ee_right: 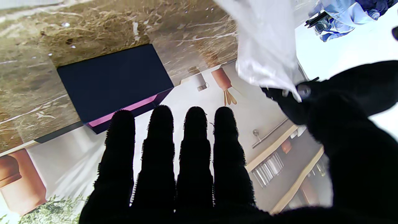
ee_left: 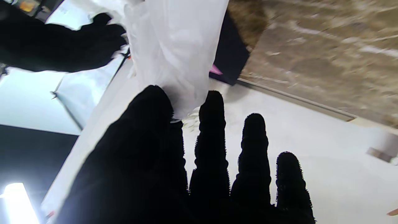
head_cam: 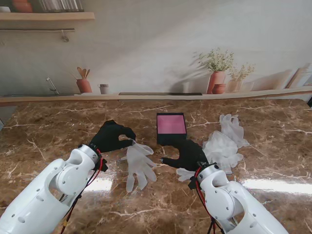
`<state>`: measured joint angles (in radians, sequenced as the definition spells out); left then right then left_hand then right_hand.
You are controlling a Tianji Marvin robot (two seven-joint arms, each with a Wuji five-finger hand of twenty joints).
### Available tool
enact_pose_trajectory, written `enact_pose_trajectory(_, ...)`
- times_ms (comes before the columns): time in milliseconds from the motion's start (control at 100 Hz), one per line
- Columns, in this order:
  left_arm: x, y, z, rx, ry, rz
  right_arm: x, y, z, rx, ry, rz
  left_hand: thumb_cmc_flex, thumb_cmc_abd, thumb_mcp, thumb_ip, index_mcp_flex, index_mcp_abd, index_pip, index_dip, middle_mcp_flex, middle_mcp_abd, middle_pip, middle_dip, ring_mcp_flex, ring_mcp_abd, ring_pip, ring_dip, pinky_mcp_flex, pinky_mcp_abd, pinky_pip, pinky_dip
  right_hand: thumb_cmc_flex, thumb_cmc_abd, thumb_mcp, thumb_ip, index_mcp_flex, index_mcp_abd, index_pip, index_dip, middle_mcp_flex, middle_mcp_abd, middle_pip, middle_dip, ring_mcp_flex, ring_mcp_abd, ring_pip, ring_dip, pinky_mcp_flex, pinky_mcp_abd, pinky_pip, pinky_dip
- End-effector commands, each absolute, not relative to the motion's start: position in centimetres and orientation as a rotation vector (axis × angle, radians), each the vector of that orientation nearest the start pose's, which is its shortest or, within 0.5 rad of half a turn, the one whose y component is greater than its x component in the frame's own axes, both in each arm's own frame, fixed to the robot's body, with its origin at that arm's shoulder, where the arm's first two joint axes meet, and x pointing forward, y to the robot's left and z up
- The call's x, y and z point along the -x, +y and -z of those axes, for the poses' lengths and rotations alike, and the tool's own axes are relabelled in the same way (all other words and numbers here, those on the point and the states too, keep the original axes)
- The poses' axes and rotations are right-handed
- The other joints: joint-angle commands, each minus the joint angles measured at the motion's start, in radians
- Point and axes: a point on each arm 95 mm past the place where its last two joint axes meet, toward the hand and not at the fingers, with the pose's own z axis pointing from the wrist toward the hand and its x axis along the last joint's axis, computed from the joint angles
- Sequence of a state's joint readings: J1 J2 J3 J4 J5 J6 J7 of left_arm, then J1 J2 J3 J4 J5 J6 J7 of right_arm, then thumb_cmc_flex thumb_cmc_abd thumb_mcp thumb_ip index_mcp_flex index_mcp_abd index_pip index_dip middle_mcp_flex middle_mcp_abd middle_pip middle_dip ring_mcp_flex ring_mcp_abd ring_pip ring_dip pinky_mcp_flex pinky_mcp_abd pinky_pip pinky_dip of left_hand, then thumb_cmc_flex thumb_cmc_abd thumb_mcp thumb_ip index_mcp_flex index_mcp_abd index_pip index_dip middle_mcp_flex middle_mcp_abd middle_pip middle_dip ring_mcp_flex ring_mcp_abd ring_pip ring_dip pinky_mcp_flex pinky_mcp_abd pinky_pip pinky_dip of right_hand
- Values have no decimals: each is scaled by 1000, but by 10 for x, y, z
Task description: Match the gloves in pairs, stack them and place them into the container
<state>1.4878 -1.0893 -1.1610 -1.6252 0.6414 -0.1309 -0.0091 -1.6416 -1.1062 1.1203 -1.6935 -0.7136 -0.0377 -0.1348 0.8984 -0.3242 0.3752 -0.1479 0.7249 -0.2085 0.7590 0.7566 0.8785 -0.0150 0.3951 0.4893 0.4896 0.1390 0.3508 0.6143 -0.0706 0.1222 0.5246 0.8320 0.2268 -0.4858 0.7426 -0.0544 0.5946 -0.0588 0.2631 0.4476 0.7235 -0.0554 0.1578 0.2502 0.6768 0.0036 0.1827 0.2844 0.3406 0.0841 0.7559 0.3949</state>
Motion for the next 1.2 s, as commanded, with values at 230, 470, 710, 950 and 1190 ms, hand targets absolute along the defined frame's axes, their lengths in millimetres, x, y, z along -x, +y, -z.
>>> enact_pose_trajectory(230, -394, -53, 259, 1279, 1412, 2063, -361, 64, 319, 1886, -1745, 2627, 20, 31, -11, 7, 30, -36, 11, 22, 76, -2, 7, 46, 80, 39, 59, 42, -2, 29, 69, -9, 89, -118, -110, -14, -148, 67, -80, -2, -83, 10, 8, 20, 36, -5, 26, 41, 5, -8, 47, 55)
enact_pose_trajectory(470, -381, -58, 245, 1282, 1397, 2150, -361, 69, 313, 1761, -1769, 2819, 26, 25, -20, 3, 44, -6, 9, 7, 98, -7, 3, 57, 87, 42, 57, 47, -8, 38, 71, -24, 156, -149, -143, -24, -188, 78, -98, 0, -128, 0, 57, 33, 30, -13, 44, 67, 7, 2, 67, 92)
enact_pose_trajectory(710, -375, -57, 241, 1250, 1411, 2171, -358, 71, 308, 1740, -1594, 2874, 29, 16, -27, 7, 47, -9, 8, -4, 103, -3, -3, 65, 96, 42, 56, 50, -7, 42, 73, -33, 209, -163, 164, -210, 277, -232, 596, -12, 232, -44, 219, 225, 187, -30, 209, 212, 92, 5, 221, 226)
enact_pose_trajectory(950, -370, -47, 240, 1225, 1376, 2167, -345, 71, 293, 1689, -1325, 2911, -10, -60, 66, -1, 76, 5, 72, -143, 167, 11, 5, 119, 195, 62, 134, 114, 31, 102, 222, -21, 182, -94, 270, -243, 358, -280, 686, 26, 337, -54, 285, 323, 187, -34, 328, 291, 79, 2, 276, 269)
enact_pose_trajectory(1190, -352, -39, 236, 1227, 1371, 2202, -329, 70, 276, 1596, -1287, 2844, -38, -125, 140, -18, 125, 40, 101, -249, 318, 44, 46, 53, 389, 65, 264, 171, 172, 165, 487, 56, 184, -61, 285, -234, 406, -183, 680, 110, 468, -23, 373, 404, 283, -12, 591, 424, 159, 19, 549, 509)
